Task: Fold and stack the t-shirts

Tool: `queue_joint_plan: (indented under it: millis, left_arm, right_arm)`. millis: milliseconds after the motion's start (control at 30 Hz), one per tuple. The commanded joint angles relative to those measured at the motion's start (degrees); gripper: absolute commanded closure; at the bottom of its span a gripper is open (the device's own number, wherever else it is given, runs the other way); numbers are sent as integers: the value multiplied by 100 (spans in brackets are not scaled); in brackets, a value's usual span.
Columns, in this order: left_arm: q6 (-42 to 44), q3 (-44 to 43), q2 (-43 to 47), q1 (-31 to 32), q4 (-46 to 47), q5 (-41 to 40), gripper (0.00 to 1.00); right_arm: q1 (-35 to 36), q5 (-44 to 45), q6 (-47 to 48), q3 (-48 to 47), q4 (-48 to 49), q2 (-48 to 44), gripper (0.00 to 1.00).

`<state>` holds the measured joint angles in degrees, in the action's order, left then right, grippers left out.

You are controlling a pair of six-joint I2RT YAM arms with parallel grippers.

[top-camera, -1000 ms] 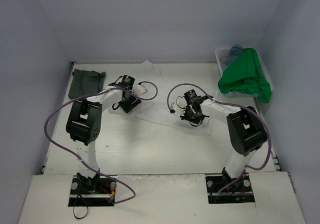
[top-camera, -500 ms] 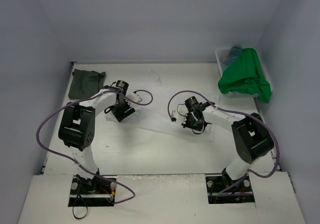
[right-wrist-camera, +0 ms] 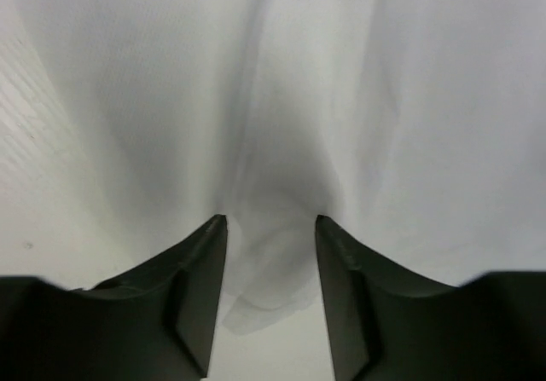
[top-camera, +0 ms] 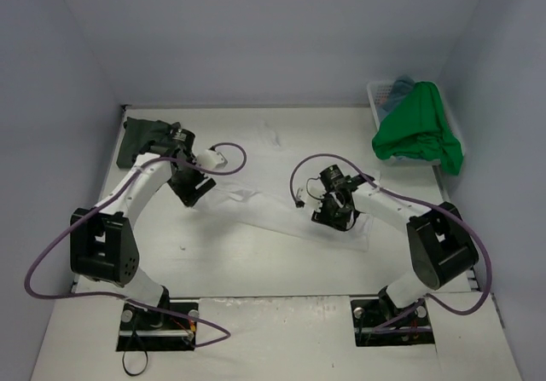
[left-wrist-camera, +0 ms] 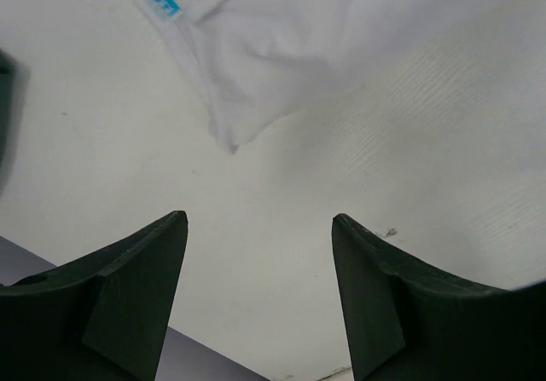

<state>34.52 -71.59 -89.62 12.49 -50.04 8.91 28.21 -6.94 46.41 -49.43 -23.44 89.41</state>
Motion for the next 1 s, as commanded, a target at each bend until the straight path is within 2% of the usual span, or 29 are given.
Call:
queue_joint_plan:
  millis: [0,133,233,333,500,600,733,967]
  left_arm:
    - [-182,-715,279,-124,-67,339,37]
    - [-551,-1163,174,-133,65,779,37]
    - [-718,-1559,-89,-124,82,981,36]
    - [-842,-1919,-449,-133,231,1060,36]
    - [-1035,-2752,-1283,-124,346,1139,36]
    - [-1053,-3079,-1705,-124,346,1122,36]
    - [-1079,-3589,-2094,-115,346,1052,36]
    - [-1167,-3651,-2358,-107,460,1113,36]
  right_arm:
    - [-8,-237,-264,-576,-196,-668,56]
    - [-104,-457,-422,-1208,-178,-916,46]
    - [-306,-519,-361,-1402,-143,-916,44]
    - [-894,-624,-256,-1683,-47,-575,43]
    - [-2176,-852,-221,-2412,24,506,43]
    - [-2608,-923,-98,-2728,41,1034,40]
    - [-3049,-1116,69,-3081,41,1701,39]
    - [-3409,-1327,263,-3327,33,2160,38]
